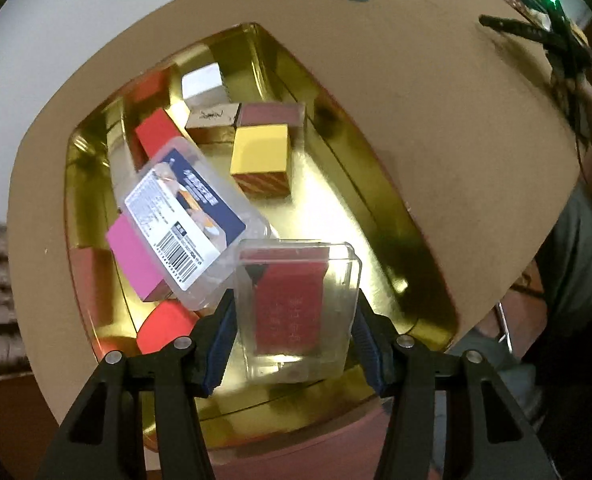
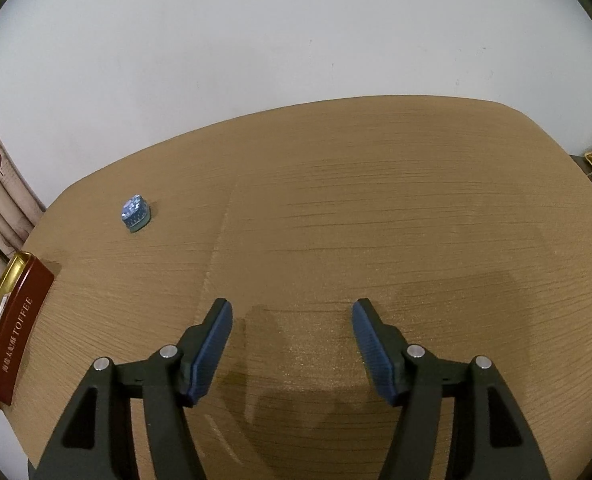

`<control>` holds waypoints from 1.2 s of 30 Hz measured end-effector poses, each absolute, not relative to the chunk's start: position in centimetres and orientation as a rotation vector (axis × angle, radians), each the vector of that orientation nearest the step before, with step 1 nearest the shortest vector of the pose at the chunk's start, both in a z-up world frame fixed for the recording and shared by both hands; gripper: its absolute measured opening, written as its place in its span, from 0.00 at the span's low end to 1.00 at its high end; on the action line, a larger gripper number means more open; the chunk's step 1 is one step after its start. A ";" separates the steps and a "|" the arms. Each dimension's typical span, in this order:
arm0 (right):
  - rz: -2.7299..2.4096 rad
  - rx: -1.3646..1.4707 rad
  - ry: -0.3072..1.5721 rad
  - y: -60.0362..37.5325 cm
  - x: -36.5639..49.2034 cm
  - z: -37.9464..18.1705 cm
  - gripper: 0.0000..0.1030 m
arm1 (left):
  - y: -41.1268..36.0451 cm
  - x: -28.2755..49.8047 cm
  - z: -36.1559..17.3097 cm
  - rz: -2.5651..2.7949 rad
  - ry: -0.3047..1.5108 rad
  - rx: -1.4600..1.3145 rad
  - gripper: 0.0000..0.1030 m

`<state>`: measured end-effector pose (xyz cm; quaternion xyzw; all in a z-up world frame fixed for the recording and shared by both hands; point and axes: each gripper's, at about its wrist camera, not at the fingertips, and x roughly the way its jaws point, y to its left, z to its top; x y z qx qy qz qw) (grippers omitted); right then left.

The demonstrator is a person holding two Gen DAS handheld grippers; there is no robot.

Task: Organize rigid objects
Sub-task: 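Lower the clear red-card box into the gold tin and open the left tool, then grasp the blue patterned keychain tin with the right tool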

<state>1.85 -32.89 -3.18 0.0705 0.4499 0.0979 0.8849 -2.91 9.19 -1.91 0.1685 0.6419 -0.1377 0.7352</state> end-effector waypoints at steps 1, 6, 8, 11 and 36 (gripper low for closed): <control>0.204 0.146 0.936 -32.8 1.8 -3.3 0.63 | 9.6 -2.9 -1.8 -0.301 1.408 0.359 0.49; 0.205 0.144 0.937 -32.8 1.9 -3.4 0.64 | 12.0 -4.4 -0.4 -0.253 1.384 0.298 0.50; 0.206 0.142 0.937 -32.8 1.9 -3.5 0.65 | 12.7 -5.0 0.5 -0.224 1.354 0.265 0.54; 0.203 0.136 0.939 -32.7 2.0 -3.5 0.65 | 12.9 -5.7 1.5 -0.241 1.302 0.212 0.62; 0.506 -0.240 0.956 -13.0 8.9 1.5 0.65 | 12.5 -18.8 4.1 0.520 0.789 -0.431 0.66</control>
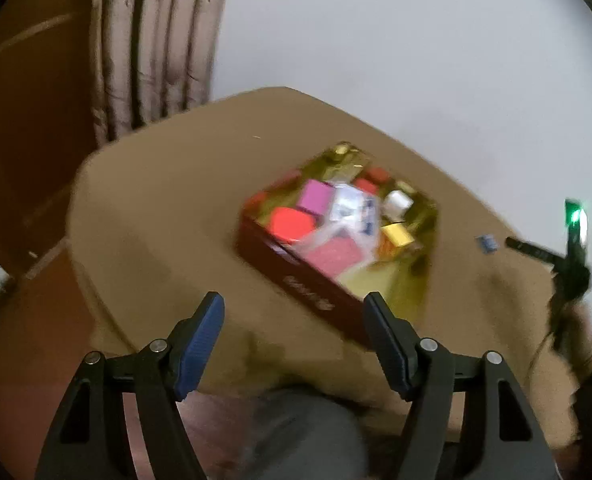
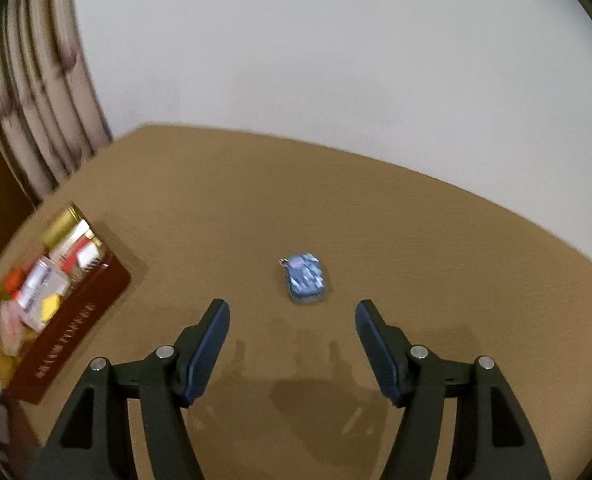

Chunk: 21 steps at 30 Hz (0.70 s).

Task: Organize rigid objects
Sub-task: 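Grasp the blue patterned keychain tin with the right tool, then carry the blue keychain tin into the gold tin and open the right tool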

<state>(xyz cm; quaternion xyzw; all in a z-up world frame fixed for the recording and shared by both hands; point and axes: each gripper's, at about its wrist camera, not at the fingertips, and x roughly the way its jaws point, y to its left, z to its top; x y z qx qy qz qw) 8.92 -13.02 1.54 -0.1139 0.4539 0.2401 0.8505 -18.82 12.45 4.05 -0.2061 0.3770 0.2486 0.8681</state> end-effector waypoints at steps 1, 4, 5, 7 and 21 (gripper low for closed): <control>0.507 -0.266 0.964 -12.4 9.4 0.9 0.65 | 12.2 -18.9 3.9 0.543 0.791 -0.392 0.66; 0.497 -0.306 0.975 -11.3 10.7 -0.8 0.65 | 11.6 -18.8 3.3 0.576 0.791 -0.311 0.66; 0.498 -0.306 0.973 -11.2 11.1 -1.2 0.65 | 11.4 -18.7 3.1 0.569 0.786 -0.299 0.66; 0.466 -0.327 0.974 -10.9 11.9 -1.9 0.65 | 11.0 -18.5 2.9 0.557 0.796 -0.274 0.66; 0.541 -0.253 1.065 -11.5 12.5 -2.3 0.30 | 11.1 -18.0 1.9 0.566 0.852 -0.238 0.66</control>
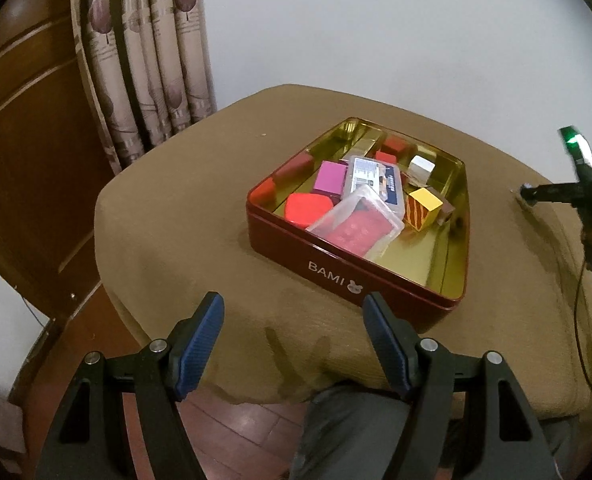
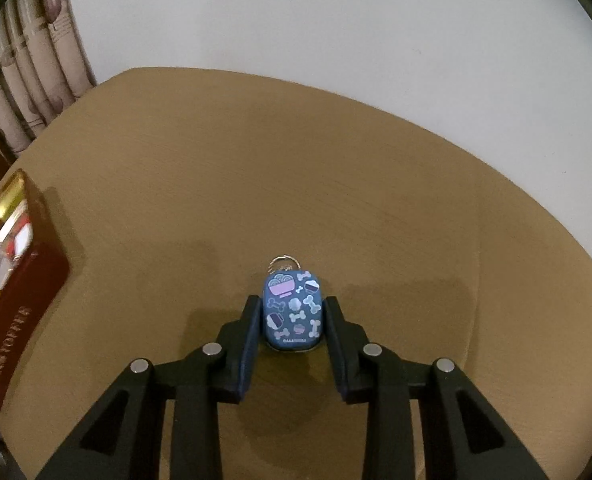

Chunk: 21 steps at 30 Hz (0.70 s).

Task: Organize rigid objects
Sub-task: 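Carry the blue keychain tin into the gold tin and open the right tool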

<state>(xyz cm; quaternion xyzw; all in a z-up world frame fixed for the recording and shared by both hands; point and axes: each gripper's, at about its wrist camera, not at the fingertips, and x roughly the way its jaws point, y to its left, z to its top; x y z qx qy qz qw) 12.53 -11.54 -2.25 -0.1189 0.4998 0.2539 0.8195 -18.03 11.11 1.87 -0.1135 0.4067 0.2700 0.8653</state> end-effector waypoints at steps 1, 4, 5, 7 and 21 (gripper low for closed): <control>0.580 -0.220 1.047 -11.3 11.5 -1.1 0.30 | 11.1 -18.2 2.0 0.565 0.847 -0.242 0.67; 0.751 -0.149 1.001 -9.1 7.1 3.1 0.30 | 11.0 -18.3 2.3 0.585 0.851 -0.226 0.78; 0.812 -0.134 0.992 -8.0 5.3 4.4 0.30 | 11.0 -18.4 2.4 0.597 0.849 -0.219 0.78; 0.918 -0.140 0.995 -5.5 2.1 5.9 0.30 | 11.0 -18.7 2.8 0.601 0.834 -0.223 0.78; 0.993 -0.286 1.047 8.2 -7.3 1.2 0.30 | 13.7 -19.4 3.2 0.666 0.846 -0.237 0.78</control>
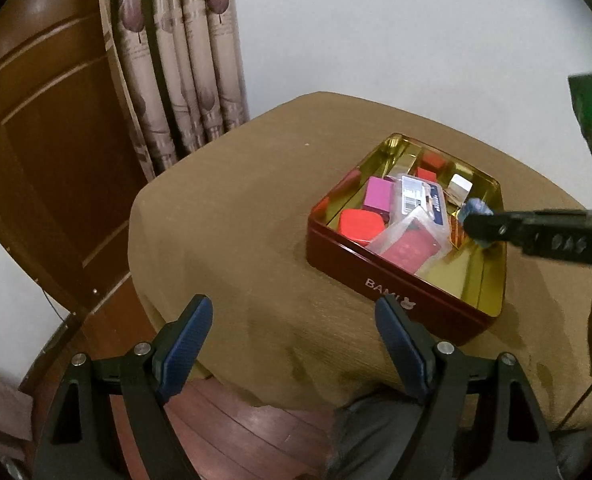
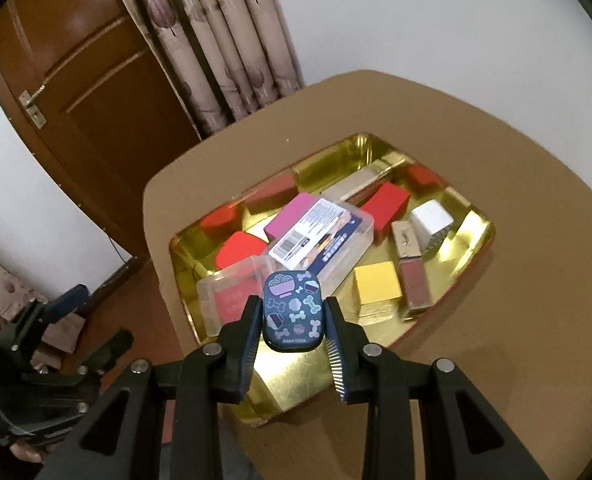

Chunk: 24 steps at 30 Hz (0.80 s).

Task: Organize rigid objects
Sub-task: 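Carry the blue keychain tin into the gold tin and open the right tool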

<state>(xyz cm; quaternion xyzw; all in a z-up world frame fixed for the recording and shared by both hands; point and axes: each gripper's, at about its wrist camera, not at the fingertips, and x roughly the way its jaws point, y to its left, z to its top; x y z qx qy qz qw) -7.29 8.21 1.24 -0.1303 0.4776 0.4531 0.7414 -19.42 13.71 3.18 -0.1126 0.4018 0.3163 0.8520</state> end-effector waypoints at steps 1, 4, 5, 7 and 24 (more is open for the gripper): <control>0.987 -0.290 1.055 8.3 -7.2 1.0 0.30 | 13.9 -19.4 3.2 0.665 0.846 -0.243 0.78; 0.957 -0.272 1.088 8.3 -7.2 0.3 0.31 | 13.9 -19.5 3.4 0.651 0.843 -0.241 0.78; 0.948 -0.272 1.087 8.2 -7.4 0.4 0.31 | 13.9 -19.4 3.5 0.651 0.841 -0.231 0.78; 0.908 -0.270 1.090 8.1 -7.4 0.2 0.31 | 13.8 -19.4 3.7 0.647 0.835 -0.217 0.78; 0.609 0.011 0.640 0.5 -15.3 6.3 0.55 | 19.6 -17.6 7.1 0.632 0.468 -0.027 0.85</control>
